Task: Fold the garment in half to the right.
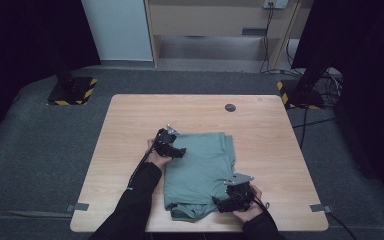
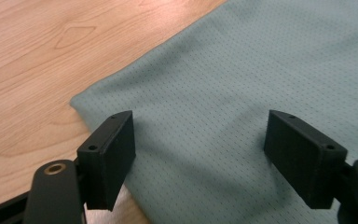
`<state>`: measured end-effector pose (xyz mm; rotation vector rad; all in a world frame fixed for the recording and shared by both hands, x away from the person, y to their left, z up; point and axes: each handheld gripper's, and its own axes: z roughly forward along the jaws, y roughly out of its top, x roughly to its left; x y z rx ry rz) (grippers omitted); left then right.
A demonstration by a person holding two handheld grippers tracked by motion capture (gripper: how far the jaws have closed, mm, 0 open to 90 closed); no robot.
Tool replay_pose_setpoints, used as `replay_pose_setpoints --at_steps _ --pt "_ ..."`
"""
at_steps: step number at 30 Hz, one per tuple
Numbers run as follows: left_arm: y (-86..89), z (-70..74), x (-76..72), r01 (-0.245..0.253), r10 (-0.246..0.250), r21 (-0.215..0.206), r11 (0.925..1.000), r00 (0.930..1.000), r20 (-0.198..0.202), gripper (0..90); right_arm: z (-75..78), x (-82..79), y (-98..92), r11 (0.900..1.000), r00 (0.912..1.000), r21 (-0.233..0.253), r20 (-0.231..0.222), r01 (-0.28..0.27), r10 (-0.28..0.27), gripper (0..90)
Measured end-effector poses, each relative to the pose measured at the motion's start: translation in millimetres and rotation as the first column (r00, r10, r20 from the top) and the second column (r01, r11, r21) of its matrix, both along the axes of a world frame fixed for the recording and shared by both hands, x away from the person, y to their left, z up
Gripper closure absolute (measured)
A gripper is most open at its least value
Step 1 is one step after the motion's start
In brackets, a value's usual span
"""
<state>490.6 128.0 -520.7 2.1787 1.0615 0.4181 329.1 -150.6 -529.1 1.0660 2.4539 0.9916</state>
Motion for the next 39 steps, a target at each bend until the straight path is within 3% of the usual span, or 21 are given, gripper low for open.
replay_pose_setpoints --at_steps 3,4,5,8,9,10,11,16,20,27,29,32,36,38,39 --pt "7.4 9.3 -11.8 0.011 -0.010 -0.065 0.9978 0.9999 0.004 23.2 11.0 1.0 -2.1 0.999 0.9992 0.034 0.039 0.005 -0.006 8.6" --pt "7.4 9.3 -11.8 0.011 -0.010 -0.065 0.9978 0.9999 0.004 23.2 15.2 2.6 -3.0 0.999 0.9984 0.043 0.054 0.010 -0.012 8.4" --pt "12.3 16.8 -23.9 0.026 -0.026 -0.090 0.9956 0.9996 0.009 23.3 18.9 5.0 -3.8 0.999 0.9980 0.050 0.061 0.013 -0.016 8.3" --pt "18.3 24.3 -49.6 0.060 -0.059 -0.104 0.9927 0.9982 0.010 23.1 26.9 15.4 -4.8 0.997 0.9971 0.070 0.070 0.027 -0.032 8.0" --pt "18.3 24.3 -49.6 0.060 -0.059 -0.104 0.9927 0.9982 0.010 22.9 26.9 15.4 -4.8 0.997 0.9971 0.070 0.070 0.027 -0.032 8.0" --pt "22.1 25.1 -69.5 0.082 -0.082 -0.105 0.9911 0.9966 0.005 22.9 29.2 24.1 -3.9 0.995 0.9980 0.093 0.052 0.030 -0.035 7.8" --pt "23.6 24.2 -79.1 0.091 -0.092 -0.103 0.9905 0.9958 -0.003 22.7 29.4 28.4 -2.6 0.995 0.9982 0.097 0.048 0.032 -0.037 7.8" --pt "32.8 15.5 -122.8 0.131 -0.137 -0.099 0.9864 0.9892 -0.052 21.1 24.7 47.0 9.3 0.998 0.9986 0.051 0.040 0.033 -0.035 8.0" --pt "38.5 8.9 -148.4 0.131 -0.142 -0.133 0.9825 0.9867 -0.080 20.7 16.7 60.3 17.9 0.999 0.9991 0.030 0.021 0.036 -0.036 8.4" --pt "32.9 3.0 -168.7 0.181 -0.190 -0.086 0.9797 0.9748 -0.117 18.2 2.3 68.5 21.9 0.999 0.9990 -0.020 0.007 0.045 -0.044 8.5" --pt "31.9 -1.4 -170.7 0.189 -0.194 -0.052 0.9806 0.9745 -0.113 17.9 2.3 68.5 21.1 0.998 0.9986 -0.033 0.015 0.050 -0.050 8.4" --pt "29.3 -1.2 -174.8 0.207 -0.204 0.025 0.9780 0.9747 -0.091 18.1 -0.2 69.7 16.9 0.999 0.9987 -0.013 0.006 0.050 -0.050 8.3" --pt "30.3 -0.3 -173.9 0.210 -0.207 0.019 0.9775 0.9728 -0.103 17.9 1.9 69.8 14.6 0.998 0.9982 -0.021 0.003 0.059 -0.059 8.4" --pt "30.7 0.6 -174.0 0.208 -0.206 0.010 0.9781 0.9732 -0.102 16.8 6.3 66.8 14.8 0.998 0.9979 -0.033 0.029 0.059 -0.058 9.3" --pt "30.9 3.7 -175.0 0.211 -0.213 -0.030 0.9770 0.9712 -0.106 16.6 9.3 65.0 14.7 0.998 0.9976 -0.022 0.037 0.060 -0.059 9.5"
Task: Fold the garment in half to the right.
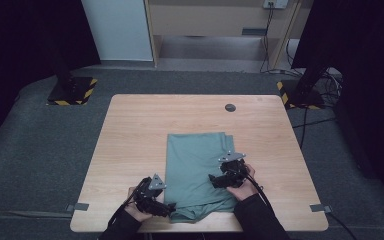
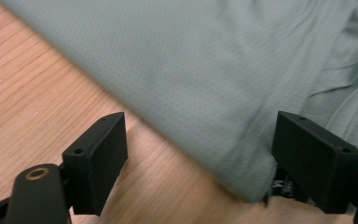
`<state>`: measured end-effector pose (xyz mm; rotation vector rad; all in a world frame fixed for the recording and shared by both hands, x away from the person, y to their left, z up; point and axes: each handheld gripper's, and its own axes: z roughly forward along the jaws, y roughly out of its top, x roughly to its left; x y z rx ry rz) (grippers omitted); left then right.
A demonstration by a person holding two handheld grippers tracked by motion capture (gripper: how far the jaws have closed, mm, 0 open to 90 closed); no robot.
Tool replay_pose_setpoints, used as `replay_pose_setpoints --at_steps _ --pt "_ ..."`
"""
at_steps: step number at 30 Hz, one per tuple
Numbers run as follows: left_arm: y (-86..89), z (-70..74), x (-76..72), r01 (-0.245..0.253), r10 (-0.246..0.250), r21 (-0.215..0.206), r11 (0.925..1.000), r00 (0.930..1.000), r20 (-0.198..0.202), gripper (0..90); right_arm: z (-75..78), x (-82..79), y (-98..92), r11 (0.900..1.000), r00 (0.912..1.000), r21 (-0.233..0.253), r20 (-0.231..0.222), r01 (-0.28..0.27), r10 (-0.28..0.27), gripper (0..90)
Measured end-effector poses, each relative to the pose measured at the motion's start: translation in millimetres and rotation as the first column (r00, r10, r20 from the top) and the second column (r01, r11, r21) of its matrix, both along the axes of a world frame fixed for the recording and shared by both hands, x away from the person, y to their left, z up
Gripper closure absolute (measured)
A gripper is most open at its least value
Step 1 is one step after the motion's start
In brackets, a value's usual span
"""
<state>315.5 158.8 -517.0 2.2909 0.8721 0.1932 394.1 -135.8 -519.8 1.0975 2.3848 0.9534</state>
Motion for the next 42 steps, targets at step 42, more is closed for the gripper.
replay_pose_setpoints --at_steps 42 --pt "-14.7 14.3 33.8 -0.090 0.094 -0.080 0.9927 0.9944 0.048 18.0 25.3 -22.3 -4.0 0.996 0.9969 0.053 -0.004 -0.078 0.078 6.4"
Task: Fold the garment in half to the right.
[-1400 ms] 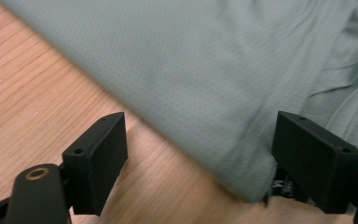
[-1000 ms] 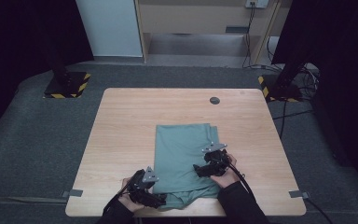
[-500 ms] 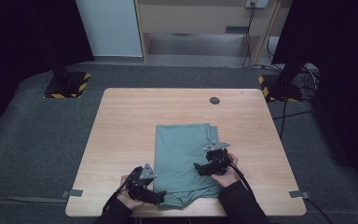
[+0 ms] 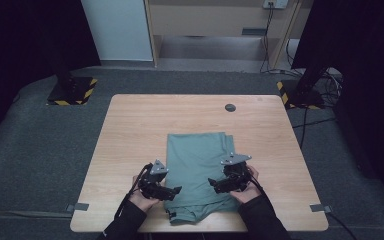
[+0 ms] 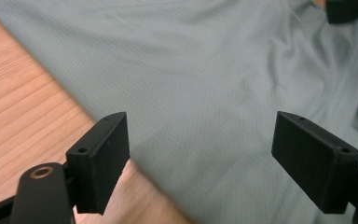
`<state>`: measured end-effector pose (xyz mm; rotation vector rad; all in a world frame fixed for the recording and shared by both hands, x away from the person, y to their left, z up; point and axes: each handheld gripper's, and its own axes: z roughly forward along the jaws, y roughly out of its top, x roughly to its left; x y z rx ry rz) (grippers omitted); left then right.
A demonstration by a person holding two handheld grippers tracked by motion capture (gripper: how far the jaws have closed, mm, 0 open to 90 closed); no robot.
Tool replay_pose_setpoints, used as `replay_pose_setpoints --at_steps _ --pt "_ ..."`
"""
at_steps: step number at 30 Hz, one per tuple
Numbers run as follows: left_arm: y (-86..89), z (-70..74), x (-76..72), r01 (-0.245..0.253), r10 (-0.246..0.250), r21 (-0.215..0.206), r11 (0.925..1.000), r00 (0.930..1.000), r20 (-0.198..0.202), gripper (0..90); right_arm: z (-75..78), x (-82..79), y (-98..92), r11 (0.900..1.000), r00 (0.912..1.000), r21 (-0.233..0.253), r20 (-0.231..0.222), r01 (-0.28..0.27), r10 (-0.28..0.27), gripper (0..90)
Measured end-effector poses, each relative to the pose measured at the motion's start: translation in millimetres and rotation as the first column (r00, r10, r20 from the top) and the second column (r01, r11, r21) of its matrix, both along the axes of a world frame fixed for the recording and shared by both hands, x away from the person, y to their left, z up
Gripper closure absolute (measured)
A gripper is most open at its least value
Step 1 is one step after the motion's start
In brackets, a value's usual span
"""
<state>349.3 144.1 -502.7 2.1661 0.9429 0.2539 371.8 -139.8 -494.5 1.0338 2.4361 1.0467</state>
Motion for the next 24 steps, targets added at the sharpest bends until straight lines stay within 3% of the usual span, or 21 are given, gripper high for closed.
replay_pose_setpoints --at_steps 5,9,11,15,20,24 --pt "-11.4 -9.8 0.1 0.027 -0.027 0.047 0.9985 0.9996 -0.003 18.3 -9.9 -1.3 0.3 0.999 0.9993 -0.045 -0.033 -0.016 0.015 5.7" --pt "-19.1 -18.8 -2.3 0.065 -0.066 0.109 0.9919 0.9978 -0.001 18.0 -23.8 -5.3 -3.4 0.996 0.9977 -0.087 -0.067 -0.018 0.012 6.0" --pt "-20.5 -19.5 -3.1 0.073 -0.075 0.127 0.9892 0.9972 0.011 18.0 -28.9 -8.1 -6.6 0.996 0.9966 -0.085 -0.082 -0.014 0.007 6.0" --pt "-18.2 -19.1 -1.5 0.085 -0.086 0.127 0.9883 0.9963 0.001 19.0 -32.3 -13.3 -12.4 0.999 0.9958 -0.042 -0.091 0.005 -0.009 6.6" --pt "-10.7 -16.6 0.9 0.069 -0.069 0.141 0.9877 0.9976 -0.005 18.5 -32.7 -18.9 -6.5 0.999 0.9968 -0.039 -0.077 0.015 -0.018 6.7" --pt "-4.9 -13.5 -0.5 0.066 -0.067 0.099 0.9929 0.9978 0.003 18.7 -26.6 -22.8 -4.0 1.000 0.9985 -0.020 -0.053 0.011 -0.012 7.4"
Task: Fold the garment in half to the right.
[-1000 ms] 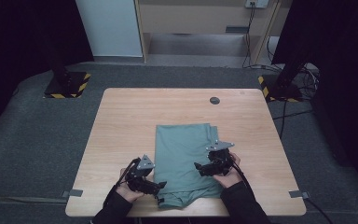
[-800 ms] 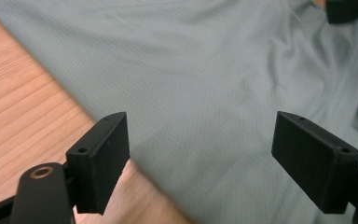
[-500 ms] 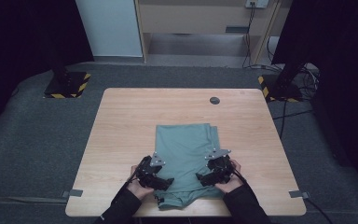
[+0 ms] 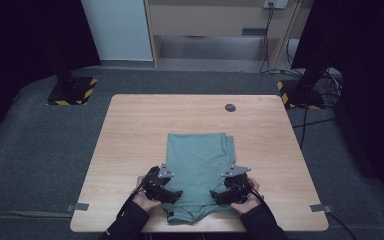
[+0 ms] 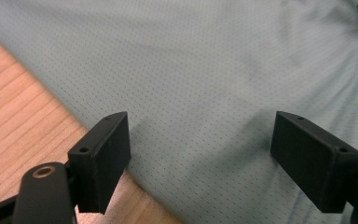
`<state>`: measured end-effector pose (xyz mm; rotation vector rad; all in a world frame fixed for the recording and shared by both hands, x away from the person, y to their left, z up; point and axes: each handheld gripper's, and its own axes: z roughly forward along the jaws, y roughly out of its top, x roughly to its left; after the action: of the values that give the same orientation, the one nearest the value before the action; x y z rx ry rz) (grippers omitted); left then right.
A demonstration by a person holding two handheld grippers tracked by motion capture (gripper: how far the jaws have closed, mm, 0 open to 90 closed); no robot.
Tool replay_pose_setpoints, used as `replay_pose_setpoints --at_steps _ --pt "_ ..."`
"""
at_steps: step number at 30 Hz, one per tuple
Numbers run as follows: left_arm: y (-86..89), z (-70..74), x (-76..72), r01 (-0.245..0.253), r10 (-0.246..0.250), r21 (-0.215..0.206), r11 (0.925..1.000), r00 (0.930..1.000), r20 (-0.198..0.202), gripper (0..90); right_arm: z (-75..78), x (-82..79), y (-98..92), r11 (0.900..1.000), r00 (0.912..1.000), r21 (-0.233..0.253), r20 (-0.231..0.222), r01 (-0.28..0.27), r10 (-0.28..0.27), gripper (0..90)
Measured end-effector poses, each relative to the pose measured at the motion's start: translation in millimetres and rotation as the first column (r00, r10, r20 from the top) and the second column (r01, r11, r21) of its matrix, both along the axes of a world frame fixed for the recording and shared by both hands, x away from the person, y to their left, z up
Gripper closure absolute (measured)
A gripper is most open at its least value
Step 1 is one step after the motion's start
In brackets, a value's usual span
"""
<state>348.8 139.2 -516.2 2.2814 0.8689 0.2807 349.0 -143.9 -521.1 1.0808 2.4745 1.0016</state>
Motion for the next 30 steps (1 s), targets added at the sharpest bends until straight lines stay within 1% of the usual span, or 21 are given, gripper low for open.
replay_pose_setpoints --at_steps 2,4,5,6,7,10,11,14,21,30 --pt "-2.9 -0.5 -2.2 -0.004 0.004 0.004 1.0000 0.9997 0.026 18.6 1.3 -1.1 2.0 1.000 1.0000 -0.006 0.007 -0.003 0.003 7.3" --pt "-6.0 -3.8 -3.6 -0.006 0.005 0.017 0.9998 0.9990 0.045 18.3 -1.0 -0.7 3.0 1.000 1.0000 -0.028 0.001 0.002 -0.002 7.0" --pt "-7.0 -6.1 -4.1 -0.006 0.005 0.022 0.9997 0.9989 0.046 18.3 -4.4 0.5 2.8 0.999 1.0000 -0.048 -0.005 0.008 -0.008 5.9" --pt "-7.6 -7.9 -4.5 -0.005 0.004 0.025 0.9997 0.9990 0.044 18.4 -6.2 1.5 1.5 0.999 0.9997 -0.032 -0.018 0.013 -0.014 5.9" --pt "-7.0 -9.3 -5.0 -0.007 0.007 0.009 0.9999 0.9990 0.045 18.1 -6.6 2.2 0.3 1.000 0.9996 -0.024 -0.023 0.015 -0.015 5.9" --pt "-5.3 -11.5 -6.8 -0.015 0.015 -0.012 0.9998 0.9984 0.055 19.0 -8.1 2.6 -0.7 1.000 0.9999 -0.021 -0.014 0.001 -0.002 5.3" --pt "-4.2 -12.6 -7.9 -0.019 0.021 -0.020 0.9996 0.9980 0.060 19.0 -9.0 2.1 -0.9 1.000 0.9999 -0.013 -0.010 0.004 -0.004 5.0" --pt "-3.5 -13.7 -9.2 -0.026 0.028 -0.031 0.9992 0.9974 0.067 19.0 -9.7 1.8 -0.3 1.000 1.0000 -0.010 -0.007 0.007 -0.007 4.3" --pt "-2.4 -14.3 -8.8 -0.030 0.033 -0.036 0.9989 0.9970 0.071 19.1 -11.4 3.9 -0.4 1.000 1.0000 0.002 -0.003 0.000 0.000 3.0" --pt "0.9 -13.9 -3.9 -0.037 0.040 -0.035 0.9987 0.9970 0.067 19.1 -14.0 7.7 1.5 1.000 0.9998 0.024 0.021 0.002 -0.002 2.8"
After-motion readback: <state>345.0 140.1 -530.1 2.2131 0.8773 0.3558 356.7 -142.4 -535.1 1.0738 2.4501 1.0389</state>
